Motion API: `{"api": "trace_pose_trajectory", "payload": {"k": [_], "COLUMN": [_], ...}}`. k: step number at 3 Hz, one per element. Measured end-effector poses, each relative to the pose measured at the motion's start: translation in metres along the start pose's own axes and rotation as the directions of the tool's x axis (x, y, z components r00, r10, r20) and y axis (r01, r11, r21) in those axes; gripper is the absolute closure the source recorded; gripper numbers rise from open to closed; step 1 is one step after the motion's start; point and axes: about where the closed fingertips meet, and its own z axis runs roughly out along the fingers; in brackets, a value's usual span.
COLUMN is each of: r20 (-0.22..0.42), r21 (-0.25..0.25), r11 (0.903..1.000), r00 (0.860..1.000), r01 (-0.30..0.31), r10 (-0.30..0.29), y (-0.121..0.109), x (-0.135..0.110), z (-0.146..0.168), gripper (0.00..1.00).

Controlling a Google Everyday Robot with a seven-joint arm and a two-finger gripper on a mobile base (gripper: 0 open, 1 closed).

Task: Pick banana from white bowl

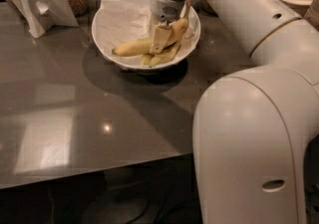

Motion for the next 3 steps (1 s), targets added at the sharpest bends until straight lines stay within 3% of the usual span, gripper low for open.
{"api": "trace_pose_trajectory", "payload": {"k": [2, 3], "r20": [-0.006, 0.046], "r21": [0.011, 0.049], "r11": [0.9999, 0.9988], "r00": [1.000, 0.999], "r01": [0.000, 0.004], "r10": [0.000, -0.006], "y": [0.009, 0.024], "x": [0.009, 0.010], "z": [-0.018, -0.050], "gripper": [0.90, 1.00]}}
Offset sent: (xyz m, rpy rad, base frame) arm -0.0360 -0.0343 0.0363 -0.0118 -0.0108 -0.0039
